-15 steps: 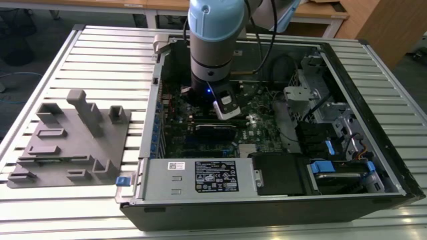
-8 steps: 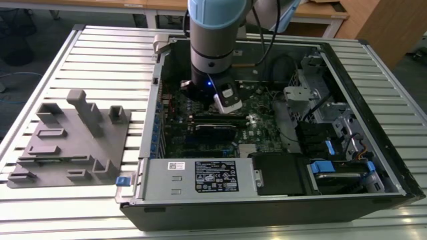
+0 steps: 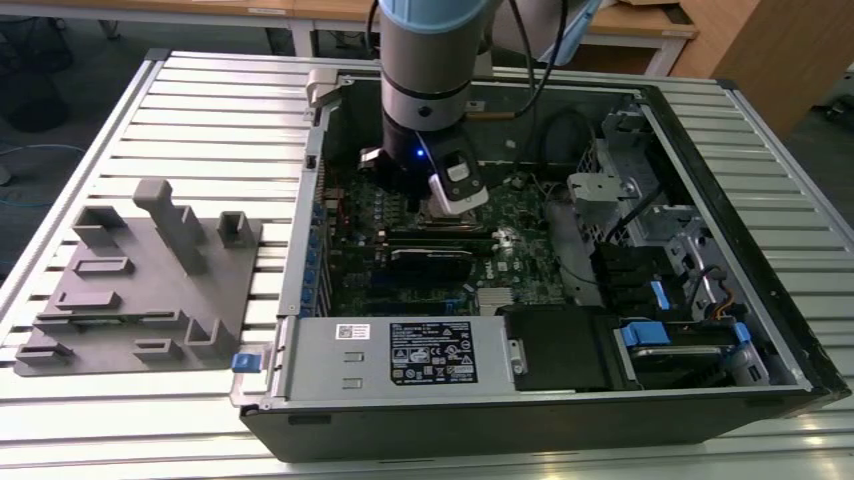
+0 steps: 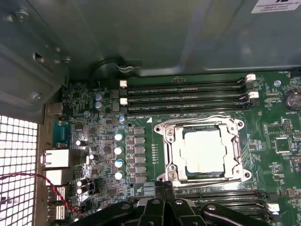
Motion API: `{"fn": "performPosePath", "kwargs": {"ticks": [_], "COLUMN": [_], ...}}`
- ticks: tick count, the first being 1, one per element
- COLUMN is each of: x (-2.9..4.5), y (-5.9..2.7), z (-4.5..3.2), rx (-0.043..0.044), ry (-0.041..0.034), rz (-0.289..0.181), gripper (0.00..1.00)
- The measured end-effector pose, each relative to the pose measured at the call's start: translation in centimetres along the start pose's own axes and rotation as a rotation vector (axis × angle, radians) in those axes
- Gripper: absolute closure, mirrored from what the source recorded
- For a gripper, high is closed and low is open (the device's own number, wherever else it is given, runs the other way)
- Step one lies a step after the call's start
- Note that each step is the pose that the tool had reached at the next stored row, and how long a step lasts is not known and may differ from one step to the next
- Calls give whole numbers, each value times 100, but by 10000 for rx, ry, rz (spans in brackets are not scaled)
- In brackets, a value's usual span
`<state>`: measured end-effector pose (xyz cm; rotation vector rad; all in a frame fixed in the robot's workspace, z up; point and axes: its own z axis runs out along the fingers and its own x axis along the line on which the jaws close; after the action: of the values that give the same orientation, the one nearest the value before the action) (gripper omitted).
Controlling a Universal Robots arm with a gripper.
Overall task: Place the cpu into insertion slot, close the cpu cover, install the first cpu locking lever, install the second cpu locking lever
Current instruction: 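Install the second cpu locking lever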
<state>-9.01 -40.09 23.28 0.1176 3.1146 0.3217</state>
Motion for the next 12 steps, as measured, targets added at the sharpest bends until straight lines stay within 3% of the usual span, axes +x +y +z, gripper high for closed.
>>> {"fn": "performPosePath", "kwargs": {"ticks": [2, 8, 12], "x": [-11, -61, -93], "y": [6, 59, 126], "z": [0, 12, 31], "rx": [50, 585, 778], "ry": [-3, -84, -109], "rz": [2, 52, 69], "gripper": [89, 89, 89]}}
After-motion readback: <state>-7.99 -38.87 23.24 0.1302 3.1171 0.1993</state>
